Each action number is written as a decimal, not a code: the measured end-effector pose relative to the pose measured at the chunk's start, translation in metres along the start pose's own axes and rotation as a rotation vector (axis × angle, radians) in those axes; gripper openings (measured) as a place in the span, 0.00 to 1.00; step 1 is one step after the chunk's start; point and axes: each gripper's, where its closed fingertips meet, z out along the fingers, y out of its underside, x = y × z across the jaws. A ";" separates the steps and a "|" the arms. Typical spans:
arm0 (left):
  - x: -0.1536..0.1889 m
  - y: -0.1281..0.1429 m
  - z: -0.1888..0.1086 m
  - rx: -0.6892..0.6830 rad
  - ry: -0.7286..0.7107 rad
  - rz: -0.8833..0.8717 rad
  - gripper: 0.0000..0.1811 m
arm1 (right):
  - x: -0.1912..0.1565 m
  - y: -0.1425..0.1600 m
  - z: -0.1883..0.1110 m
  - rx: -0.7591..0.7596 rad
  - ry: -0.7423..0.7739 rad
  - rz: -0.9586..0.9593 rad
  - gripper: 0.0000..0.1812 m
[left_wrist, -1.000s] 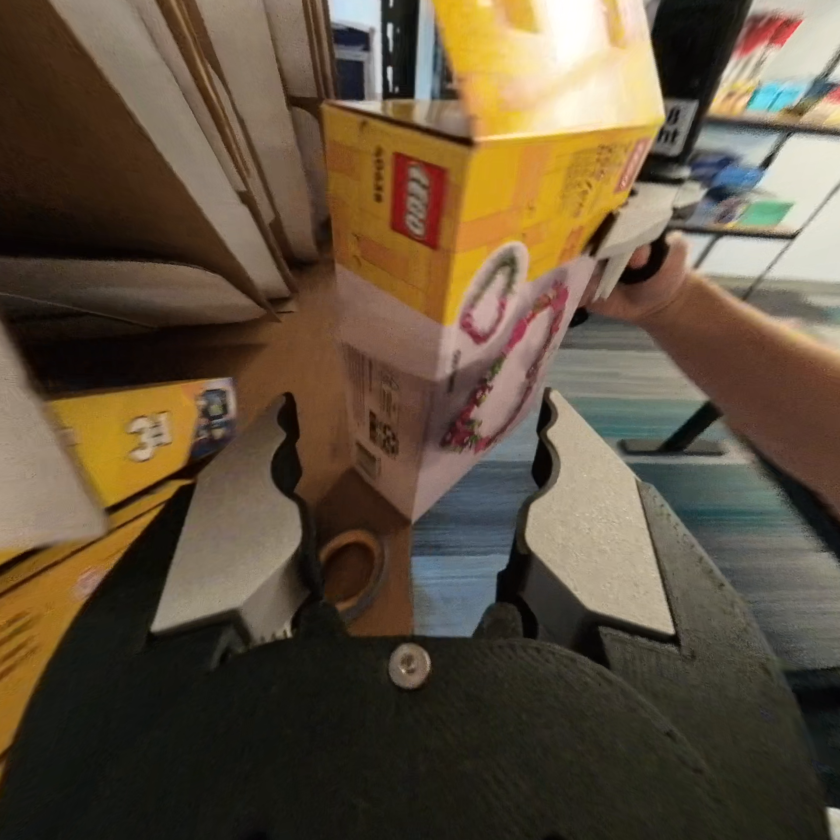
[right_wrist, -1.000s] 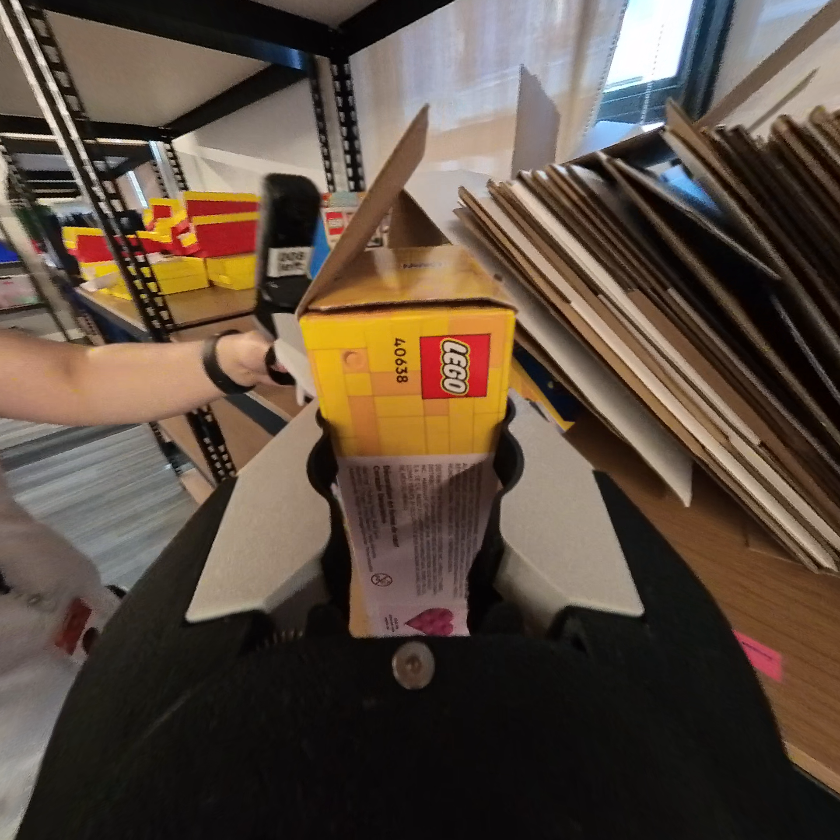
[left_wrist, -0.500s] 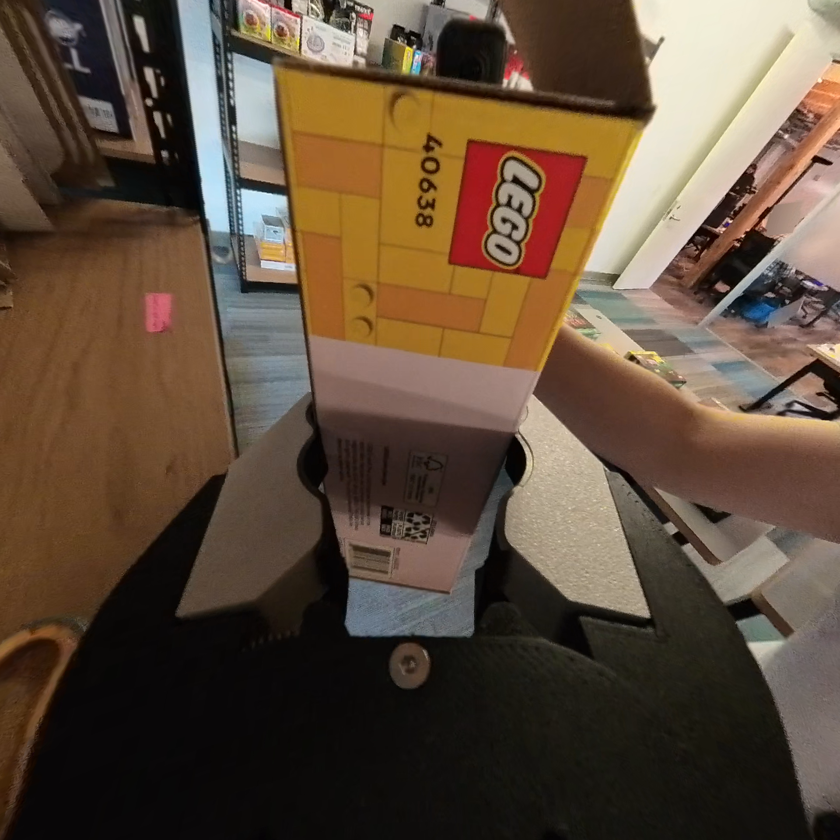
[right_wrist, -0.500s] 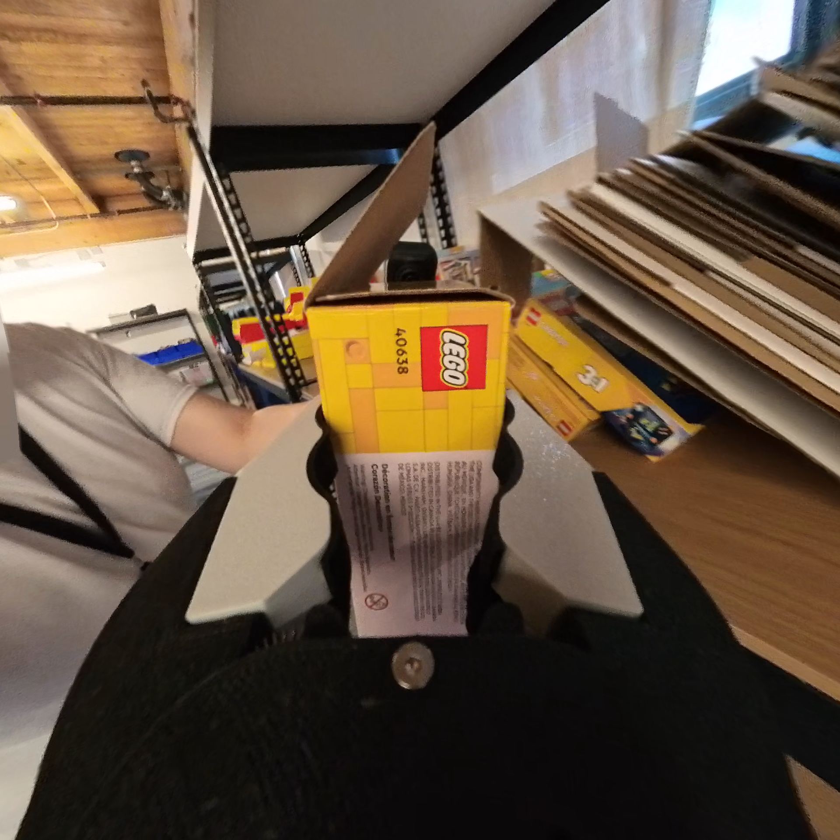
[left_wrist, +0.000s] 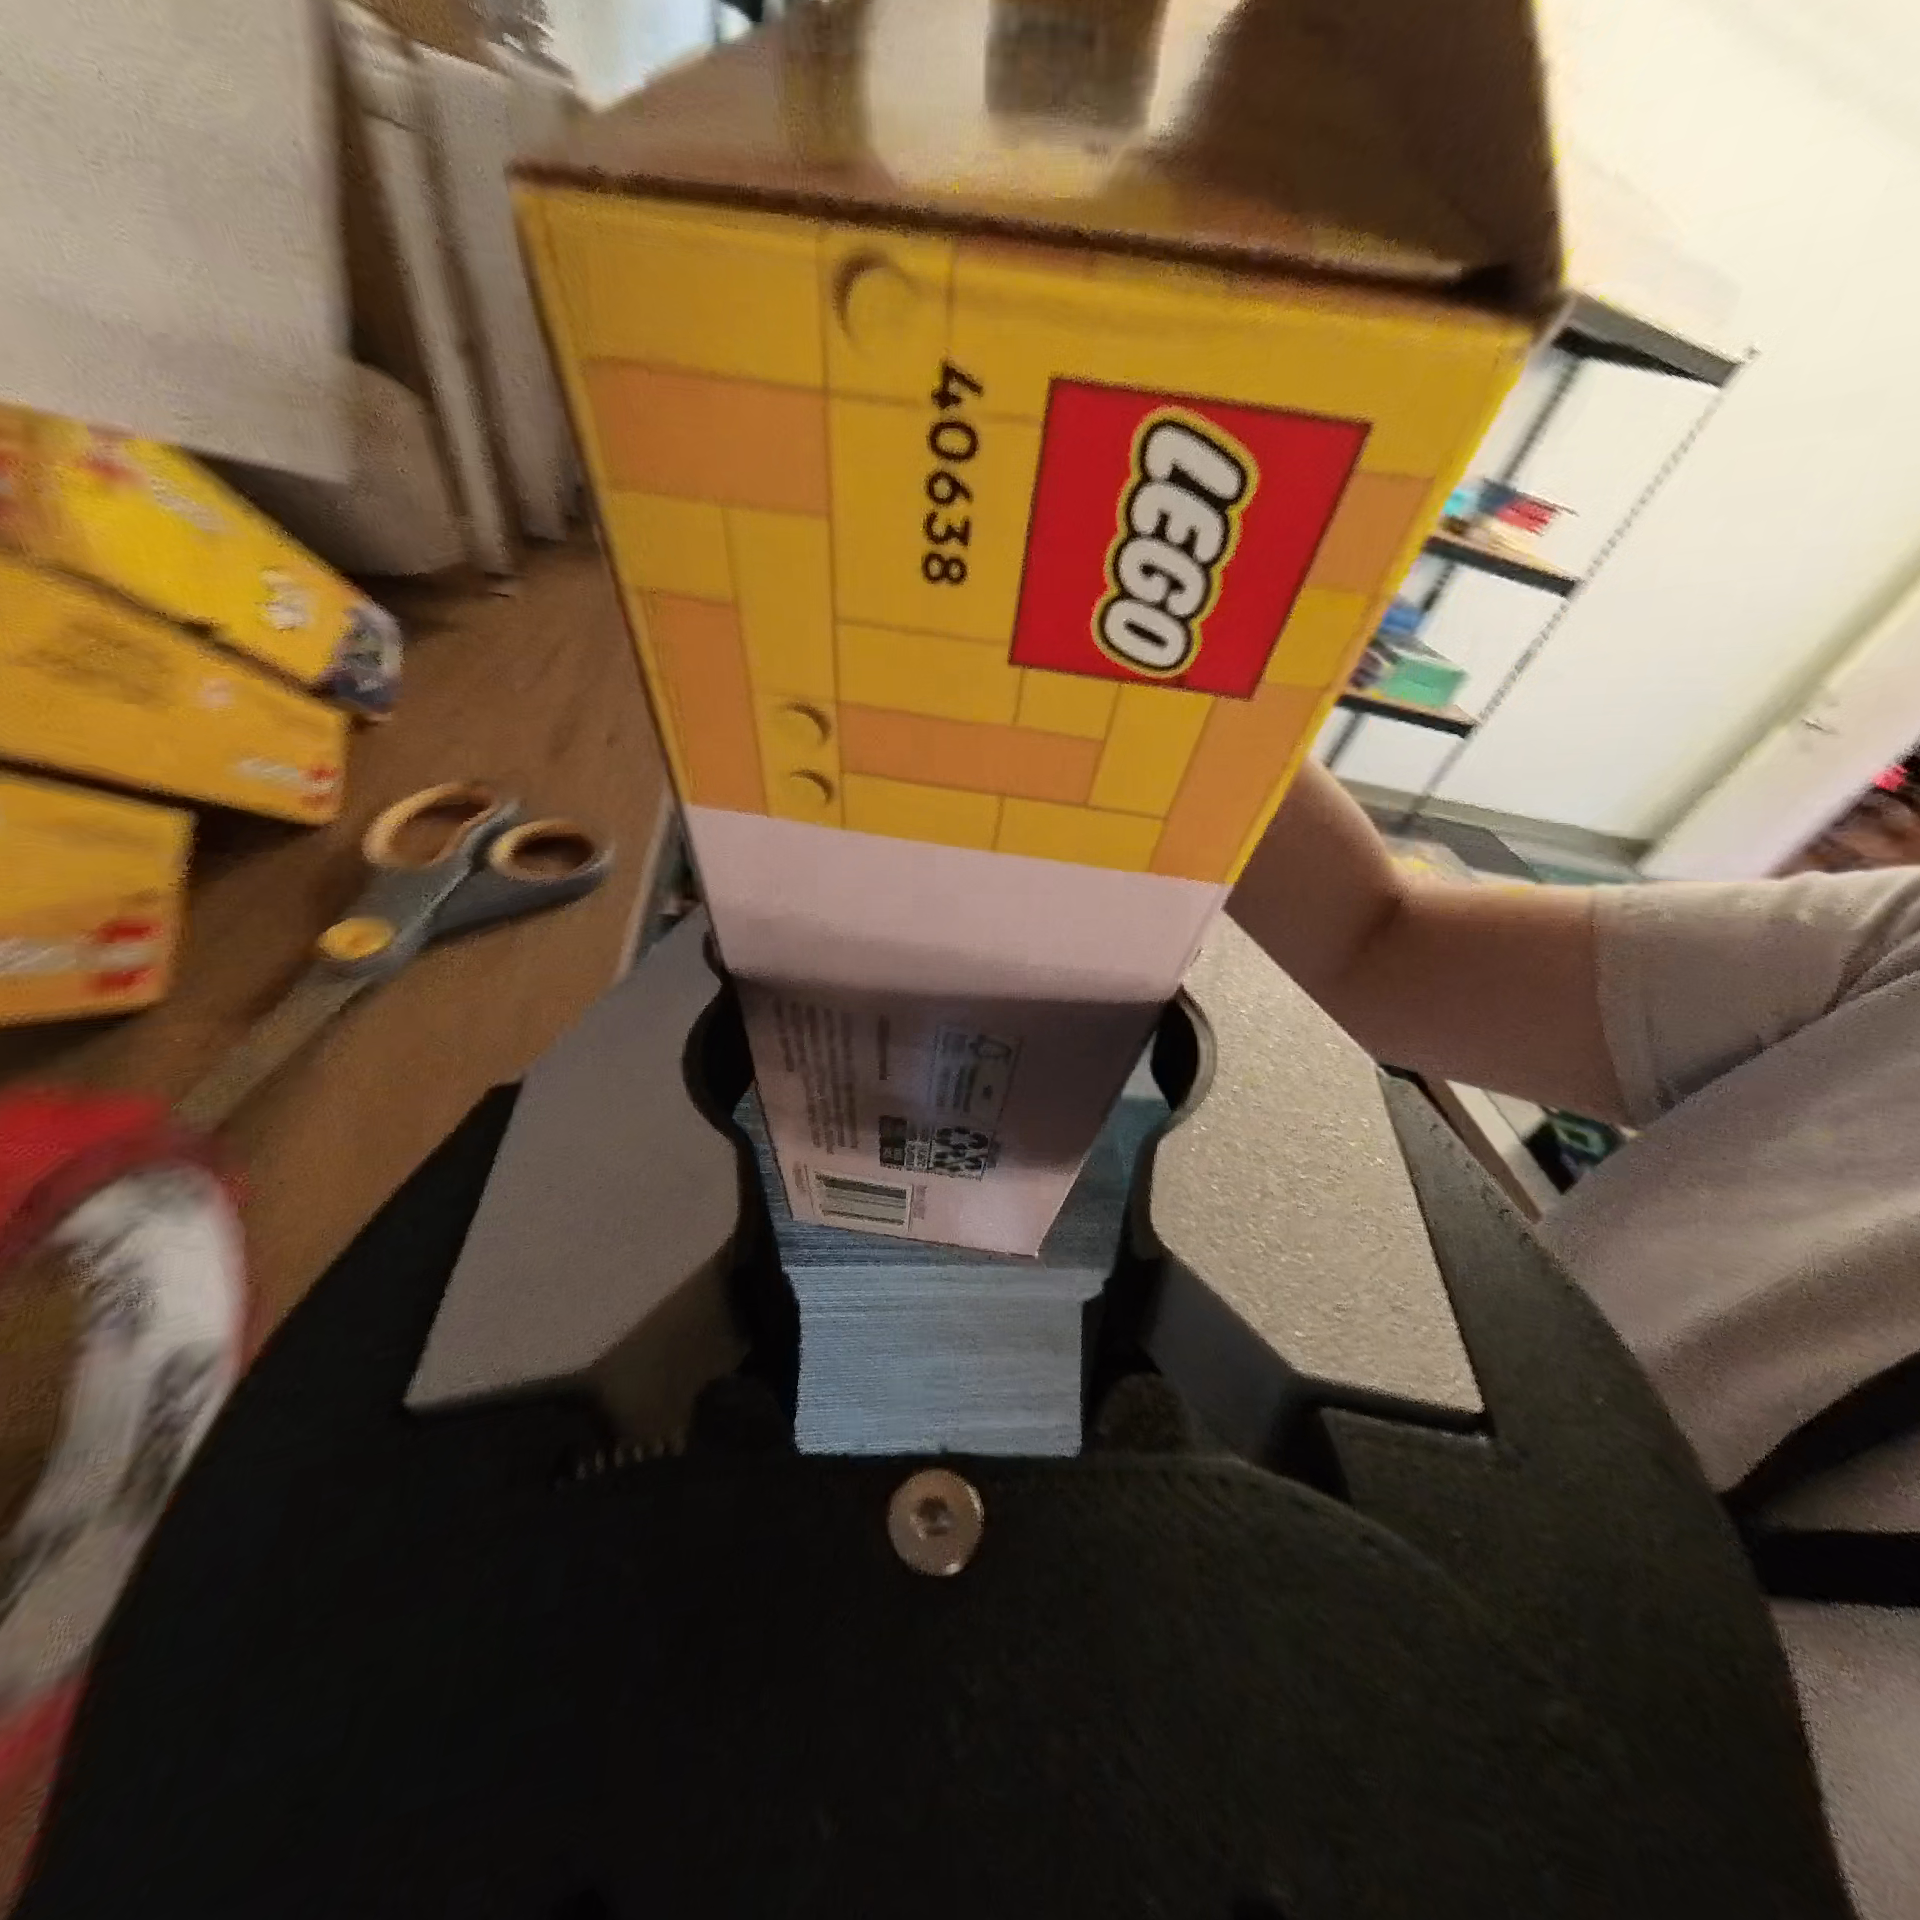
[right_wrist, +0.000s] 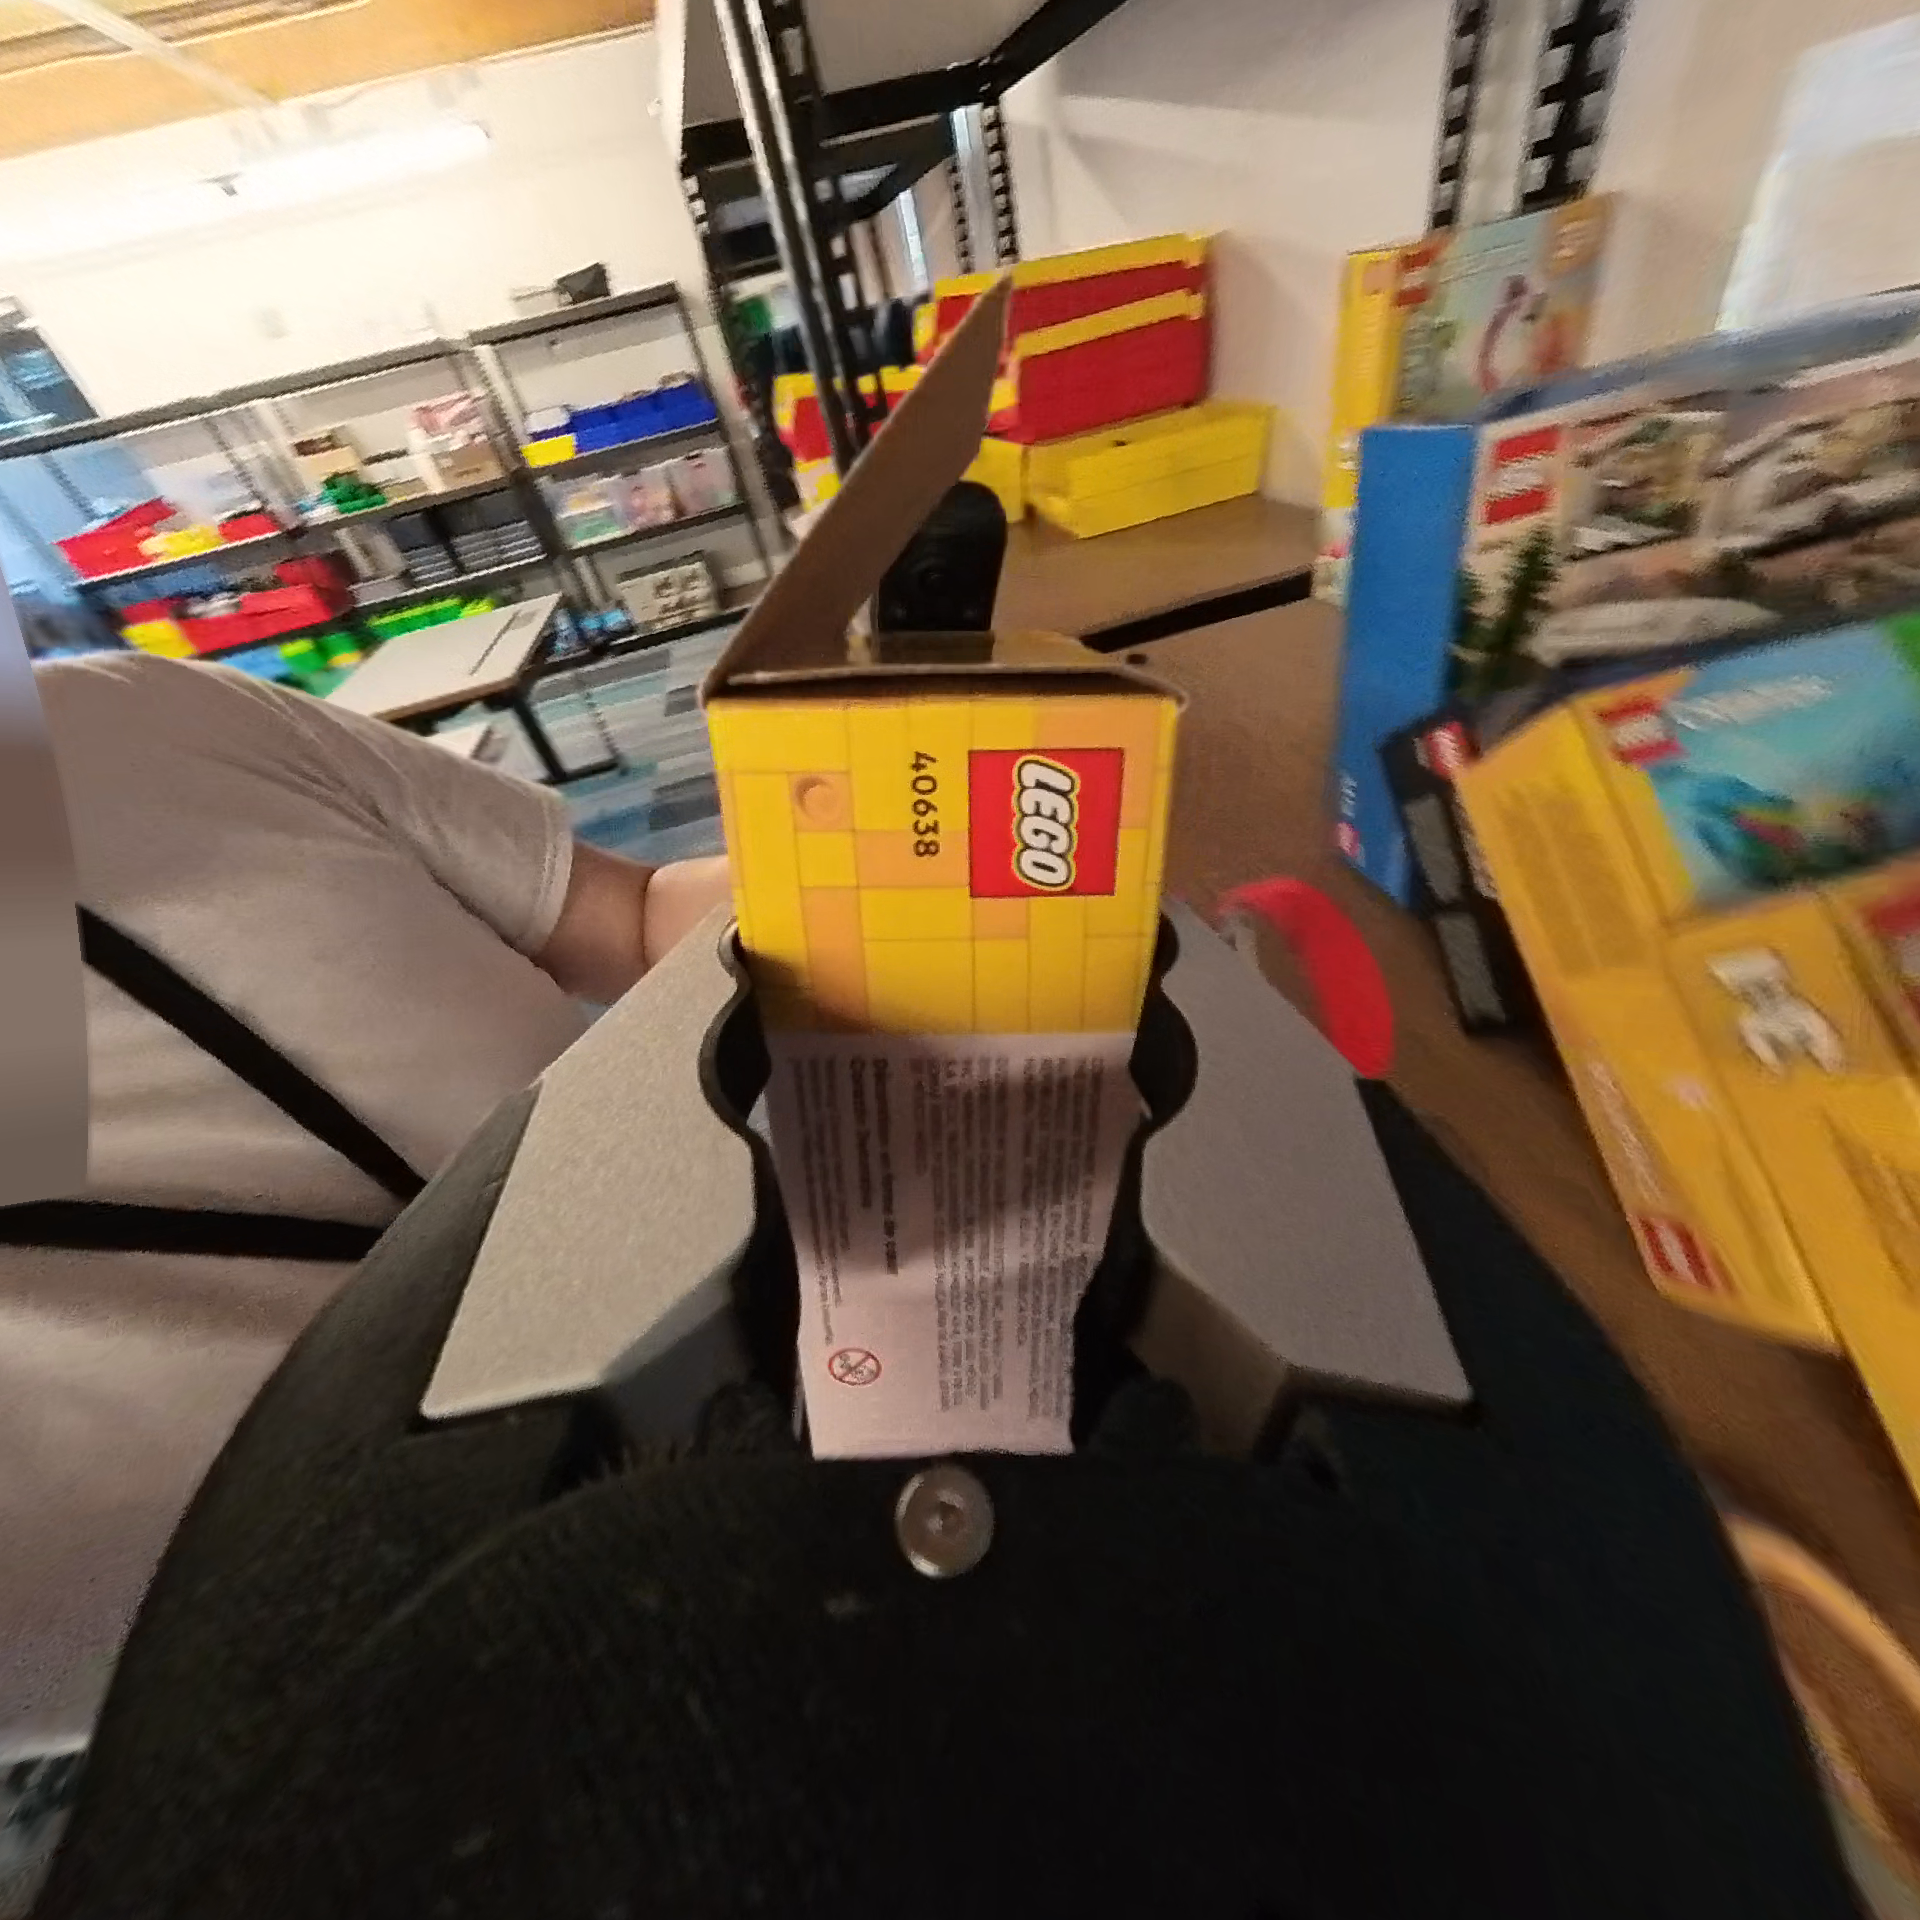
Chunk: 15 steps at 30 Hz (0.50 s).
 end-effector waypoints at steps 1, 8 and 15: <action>-0.003 0.000 -0.021 0.021 -0.042 -0.005 0.42 | 0.003 -0.003 0.021 -0.009 -0.040 0.000 0.38; -0.033 0.006 -0.166 0.157 -0.351 -0.054 0.42 | 0.031 -0.034 0.174 -0.013 -0.310 0.010 0.39; -0.059 0.035 -0.306 0.257 -0.585 -0.093 0.42 | 0.054 -0.037 0.324 -0.074 -0.342 -0.048 0.39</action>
